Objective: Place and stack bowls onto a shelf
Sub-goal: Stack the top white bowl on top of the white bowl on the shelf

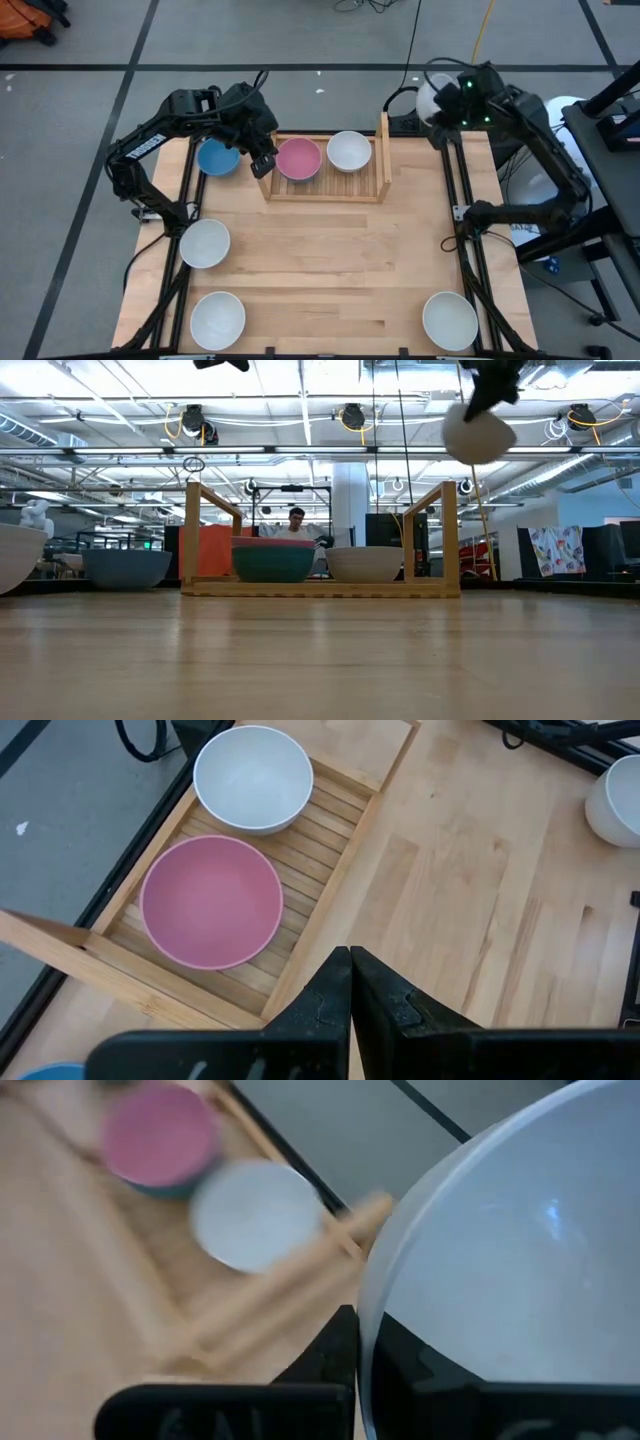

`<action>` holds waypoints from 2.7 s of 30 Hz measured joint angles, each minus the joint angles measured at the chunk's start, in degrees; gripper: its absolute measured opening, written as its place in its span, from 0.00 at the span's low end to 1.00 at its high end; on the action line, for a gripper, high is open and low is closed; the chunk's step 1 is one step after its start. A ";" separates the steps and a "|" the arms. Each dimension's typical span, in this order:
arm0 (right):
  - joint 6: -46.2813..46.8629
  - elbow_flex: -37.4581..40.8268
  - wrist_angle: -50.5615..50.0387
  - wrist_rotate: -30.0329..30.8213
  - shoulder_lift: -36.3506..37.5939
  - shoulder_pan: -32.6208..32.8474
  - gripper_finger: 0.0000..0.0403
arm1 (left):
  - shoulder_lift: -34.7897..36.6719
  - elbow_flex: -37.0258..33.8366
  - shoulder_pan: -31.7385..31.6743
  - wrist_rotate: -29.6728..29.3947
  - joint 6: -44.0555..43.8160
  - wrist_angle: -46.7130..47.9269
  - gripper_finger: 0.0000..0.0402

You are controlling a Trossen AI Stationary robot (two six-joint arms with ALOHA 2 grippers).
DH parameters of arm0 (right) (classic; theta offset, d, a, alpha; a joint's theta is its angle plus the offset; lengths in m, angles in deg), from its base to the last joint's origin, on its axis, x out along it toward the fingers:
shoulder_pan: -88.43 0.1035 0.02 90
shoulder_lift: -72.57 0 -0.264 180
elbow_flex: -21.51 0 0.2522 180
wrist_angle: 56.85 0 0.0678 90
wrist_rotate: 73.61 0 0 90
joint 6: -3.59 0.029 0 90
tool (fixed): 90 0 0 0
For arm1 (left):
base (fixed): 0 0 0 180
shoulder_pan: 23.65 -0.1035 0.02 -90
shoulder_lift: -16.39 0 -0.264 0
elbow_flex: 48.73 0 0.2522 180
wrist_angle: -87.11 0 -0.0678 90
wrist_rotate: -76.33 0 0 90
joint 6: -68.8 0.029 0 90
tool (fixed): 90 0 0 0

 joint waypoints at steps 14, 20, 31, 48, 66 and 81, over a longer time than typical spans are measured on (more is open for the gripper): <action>-4.62 -13.44 -0.05 -1.60 -18.47 12.77 0.00 | 0.00 -0.01 -0.01 0.00 -1.43 0.02 0.01; -6.67 -20.52 0.01 -1.62 -26.75 17.56 0.00 | 0.00 -0.01 0.00 0.00 -1.63 0.02 0.01; -8.10 -23.46 -1.43 -1.63 -37.96 20.31 0.00 | 0.00 -0.01 -0.02 0.00 -2.50 0.02 0.01; -9.83 -23.44 -2.73 -1.61 -49.92 20.18 0.00 | 0.00 -0.01 0.00 0.00 -2.81 0.02 0.01; -14.55 -15.07 -1.49 1.45 -52.08 20.17 0.00 | 0.00 -0.01 0.00 0.00 -2.70 0.11 0.01; -18.69 -11.97 0.30 2.74 -51.42 20.69 0.18 | 0.00 -0.01 0.00 0.02 -2.66 0.11 0.01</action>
